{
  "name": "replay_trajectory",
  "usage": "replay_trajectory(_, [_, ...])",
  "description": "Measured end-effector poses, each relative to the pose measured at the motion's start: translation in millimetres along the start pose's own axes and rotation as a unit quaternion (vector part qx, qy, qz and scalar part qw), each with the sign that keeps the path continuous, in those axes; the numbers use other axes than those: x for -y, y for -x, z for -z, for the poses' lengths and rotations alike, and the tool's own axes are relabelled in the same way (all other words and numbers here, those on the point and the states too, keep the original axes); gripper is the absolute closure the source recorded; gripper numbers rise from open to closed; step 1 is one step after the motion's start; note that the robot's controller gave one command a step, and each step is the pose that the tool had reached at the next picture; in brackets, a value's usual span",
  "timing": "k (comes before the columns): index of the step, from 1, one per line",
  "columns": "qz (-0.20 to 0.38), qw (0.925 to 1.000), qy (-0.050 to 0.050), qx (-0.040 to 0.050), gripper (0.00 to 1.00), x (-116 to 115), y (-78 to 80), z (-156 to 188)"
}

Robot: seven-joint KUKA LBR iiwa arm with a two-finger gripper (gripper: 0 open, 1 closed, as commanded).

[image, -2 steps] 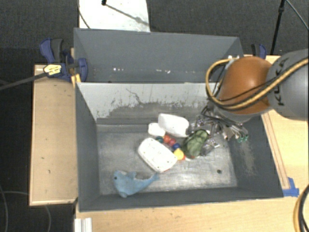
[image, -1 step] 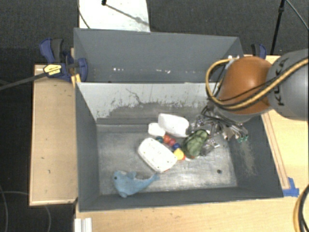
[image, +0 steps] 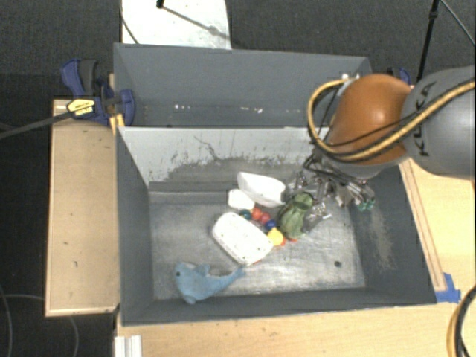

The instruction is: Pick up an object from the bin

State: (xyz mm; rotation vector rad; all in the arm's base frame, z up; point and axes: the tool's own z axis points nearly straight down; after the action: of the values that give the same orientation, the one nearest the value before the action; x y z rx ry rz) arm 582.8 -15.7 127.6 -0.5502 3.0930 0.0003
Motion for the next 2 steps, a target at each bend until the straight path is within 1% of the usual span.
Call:
replay_trajectory(1, [-0.001,1.0,0.0,0.0013,1.0,-1,2.9,13])
replay_trajectory(2, [0.001,1.0,0.001,-0.0025,1.0,-15,-12.3,62])
